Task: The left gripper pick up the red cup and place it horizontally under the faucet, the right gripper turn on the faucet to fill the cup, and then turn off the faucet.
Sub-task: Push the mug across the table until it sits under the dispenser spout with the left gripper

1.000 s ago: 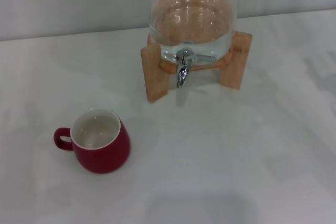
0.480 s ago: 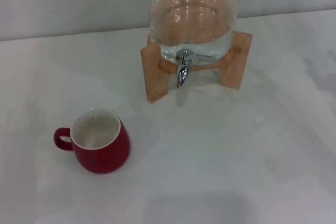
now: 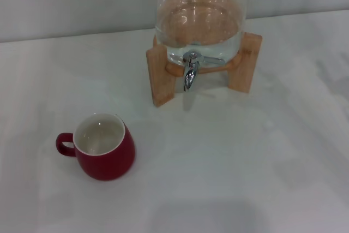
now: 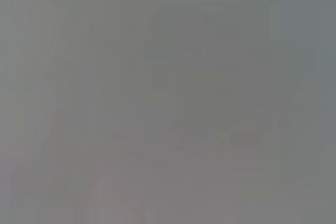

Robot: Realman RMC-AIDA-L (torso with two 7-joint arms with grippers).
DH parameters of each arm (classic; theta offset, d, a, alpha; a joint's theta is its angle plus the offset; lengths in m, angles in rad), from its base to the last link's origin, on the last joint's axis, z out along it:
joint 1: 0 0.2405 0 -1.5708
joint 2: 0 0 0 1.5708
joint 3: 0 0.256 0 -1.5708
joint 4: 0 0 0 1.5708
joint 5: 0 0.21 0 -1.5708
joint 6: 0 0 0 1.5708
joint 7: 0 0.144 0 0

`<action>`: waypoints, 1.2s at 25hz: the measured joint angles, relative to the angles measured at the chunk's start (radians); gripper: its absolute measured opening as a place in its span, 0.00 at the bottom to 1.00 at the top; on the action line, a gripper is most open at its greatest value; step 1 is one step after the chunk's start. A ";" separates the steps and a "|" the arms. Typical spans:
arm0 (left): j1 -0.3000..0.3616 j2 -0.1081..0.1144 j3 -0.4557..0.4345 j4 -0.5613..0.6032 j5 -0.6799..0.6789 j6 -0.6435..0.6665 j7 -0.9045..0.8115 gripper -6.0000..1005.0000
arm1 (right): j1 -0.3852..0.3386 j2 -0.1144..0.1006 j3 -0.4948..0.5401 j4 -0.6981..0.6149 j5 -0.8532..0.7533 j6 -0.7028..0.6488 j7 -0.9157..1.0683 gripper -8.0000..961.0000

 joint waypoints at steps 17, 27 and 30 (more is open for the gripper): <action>0.049 0.001 0.079 -0.014 0.000 0.000 -0.034 0.80 | -0.001 0.000 -0.010 0.013 -0.006 -0.004 -0.002 0.79; 0.054 0.000 0.182 -0.016 0.000 -0.012 -0.028 0.80 | -0.016 -0.001 -0.019 0.015 -0.009 -0.012 -0.003 0.79; 0.061 0.000 0.211 -0.016 0.000 -0.016 -0.026 0.80 | -0.019 -0.001 -0.019 0.025 -0.008 -0.026 -0.004 0.79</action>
